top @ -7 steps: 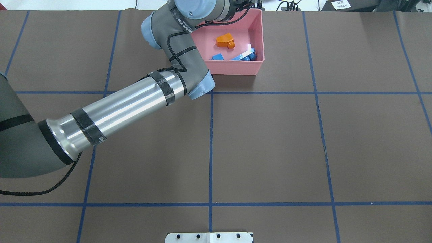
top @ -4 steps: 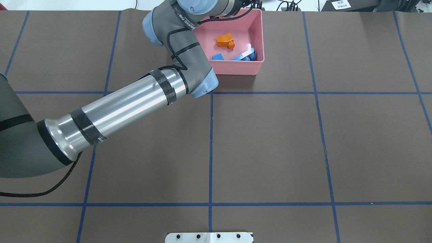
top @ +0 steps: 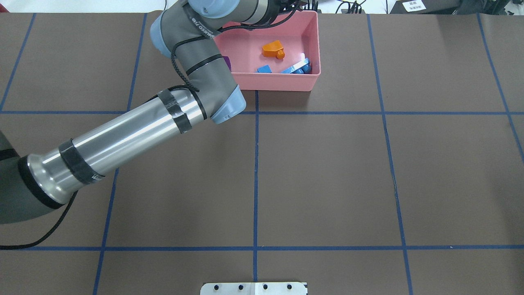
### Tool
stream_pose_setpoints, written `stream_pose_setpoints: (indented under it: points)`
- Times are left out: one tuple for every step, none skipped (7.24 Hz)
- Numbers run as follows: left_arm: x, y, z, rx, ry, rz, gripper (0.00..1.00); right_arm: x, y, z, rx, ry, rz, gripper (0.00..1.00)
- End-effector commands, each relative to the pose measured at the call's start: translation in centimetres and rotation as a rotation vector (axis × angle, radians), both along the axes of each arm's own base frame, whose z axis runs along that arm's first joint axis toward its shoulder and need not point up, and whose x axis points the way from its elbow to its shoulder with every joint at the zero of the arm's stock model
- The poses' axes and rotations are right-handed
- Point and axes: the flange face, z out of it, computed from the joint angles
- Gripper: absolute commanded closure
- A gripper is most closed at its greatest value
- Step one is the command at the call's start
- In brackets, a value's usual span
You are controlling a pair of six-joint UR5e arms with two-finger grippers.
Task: Put all blocks into box
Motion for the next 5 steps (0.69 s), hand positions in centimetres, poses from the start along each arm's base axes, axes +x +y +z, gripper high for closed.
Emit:
stream_pose_setpoints:
  points:
    - [-4.6,-0.2,5.7,-0.042,-0.025,0.035,0.00,0.9,-13.3,-13.2,0.040,0.017,0.032,1.00]
    - [-8.8,-1.8,8.0,-0.076,-0.046,0.066,0.00,0.9,-19.2,-20.6,0.014,0.049,0.087,1.00]
    - [-13.1,-2.5,12.8,-0.061,-0.101,0.093,0.00,-2.1,-23.3,-26.5,0.022,0.051,0.109,1.00]
    - [-18.8,-3.6,18.5,-0.043,-0.177,0.123,0.00,-6.7,-25.7,-31.4,-0.002,0.052,0.130,1.00]
    - [-26.1,-3.6,23.6,-0.043,-0.224,0.122,0.00,-12.2,-27.8,-37.0,-0.021,0.044,0.155,1.00]
